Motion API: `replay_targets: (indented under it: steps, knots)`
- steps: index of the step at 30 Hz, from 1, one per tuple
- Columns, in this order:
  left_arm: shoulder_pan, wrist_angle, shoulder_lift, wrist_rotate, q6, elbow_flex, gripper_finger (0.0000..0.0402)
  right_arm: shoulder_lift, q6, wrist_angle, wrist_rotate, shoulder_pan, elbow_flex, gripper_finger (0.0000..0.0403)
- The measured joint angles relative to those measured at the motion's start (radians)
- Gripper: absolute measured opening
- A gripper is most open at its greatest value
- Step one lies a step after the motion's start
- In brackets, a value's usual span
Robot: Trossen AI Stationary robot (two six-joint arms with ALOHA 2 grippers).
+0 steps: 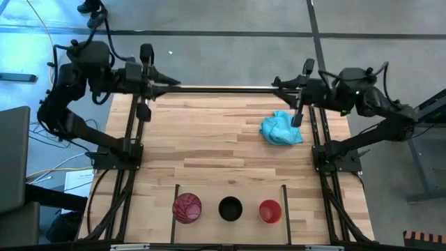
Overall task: Stack small to large cups/mugs on shelf
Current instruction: Return to Home Position
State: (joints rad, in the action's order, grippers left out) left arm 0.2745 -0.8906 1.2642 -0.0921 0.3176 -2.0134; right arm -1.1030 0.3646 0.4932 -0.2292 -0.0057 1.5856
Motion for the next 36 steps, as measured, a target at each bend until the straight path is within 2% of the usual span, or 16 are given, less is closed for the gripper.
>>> replay_targets:
  steps: [5,8,12,18,22,27,31,36]
  knots:
    - [0.136,0.152,-0.104,-0.139,-0.033,0.200,0.0035,0.044,-0.047,0.075,0.094,-0.065,0.000,0.0078]
    - [0.178,0.288,-0.183,-0.161,-0.088,0.354,0.0035,0.058,-0.051,0.093,0.136,-0.088,0.000,0.0078]
    - [0.177,0.444,-0.295,-0.034,-0.132,0.555,0.0035,0.064,-0.051,0.111,0.161,-0.093,0.000,0.0078]
    - [0.067,0.658,-0.431,0.149,-0.165,0.805,0.0035,0.069,-0.047,0.140,0.162,-0.104,0.000,0.0078]
    - [-0.013,0.731,-0.493,0.264,-0.168,0.916,0.0035,0.072,-0.049,0.155,0.164,-0.126,0.000,0.0078]
    - [-0.085,0.741,-0.524,0.360,-0.169,0.993,0.0035,0.073,-0.049,0.152,0.236,-0.148,-0.005,0.0078]
    - [-0.123,0.821,-0.561,0.410,-0.184,1.063,0.0035,0.124,-0.061,0.094,0.266,-0.176,-0.112,0.0078]
    - [-0.159,0.900,-0.640,0.456,-0.193,1.158,0.0035,0.263,-0.142,-0.089,0.265,-0.217,-0.344,0.0078]
